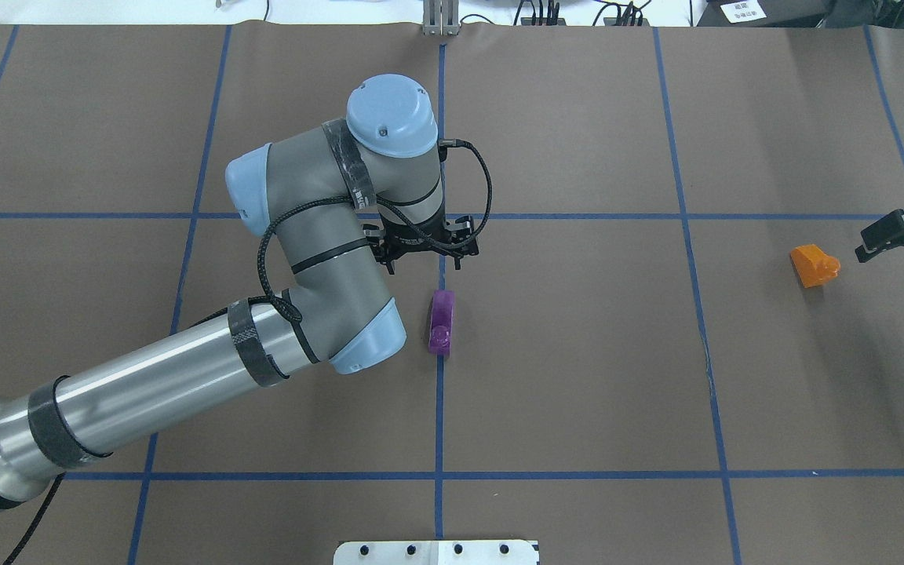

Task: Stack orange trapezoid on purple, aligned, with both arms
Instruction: 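Lift the left gripper off the purple block while the right gripper grasps the orange block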

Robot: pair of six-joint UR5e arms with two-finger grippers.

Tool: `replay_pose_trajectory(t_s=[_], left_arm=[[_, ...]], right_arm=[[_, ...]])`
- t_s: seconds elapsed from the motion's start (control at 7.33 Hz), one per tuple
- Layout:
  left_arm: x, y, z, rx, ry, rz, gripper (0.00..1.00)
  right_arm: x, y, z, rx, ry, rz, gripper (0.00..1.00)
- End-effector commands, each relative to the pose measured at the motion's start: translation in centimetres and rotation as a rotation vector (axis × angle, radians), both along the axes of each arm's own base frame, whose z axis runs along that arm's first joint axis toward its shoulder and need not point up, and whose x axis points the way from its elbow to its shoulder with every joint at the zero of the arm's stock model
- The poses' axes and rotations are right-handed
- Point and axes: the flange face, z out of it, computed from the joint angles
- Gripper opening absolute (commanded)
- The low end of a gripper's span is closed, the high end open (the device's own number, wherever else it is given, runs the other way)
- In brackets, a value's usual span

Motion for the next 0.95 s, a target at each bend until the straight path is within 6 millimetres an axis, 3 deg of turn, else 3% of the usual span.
replay_pose_trajectory(t_s=[0.0,0.14,0.82], left_arm=[[-0.6,-0.6,-0.1,0.0,0.0,-0.011,1.0],[-0.6,-0.6,0.0,0.0,-0.001,-0.011,1.0],[-0.5,-0.5,0.1,-0.002,-0.002,-0.011,1.0]], right_arm=[[-3.7,0.6,0.0,0.027,0.031,-0.028,1.0],[-4.6,0.1,-0.5,0.037,0.026,-0.038,1.0],[-8.0,-1.2,0.7,0.024,0.046,-0.084,0.99]])
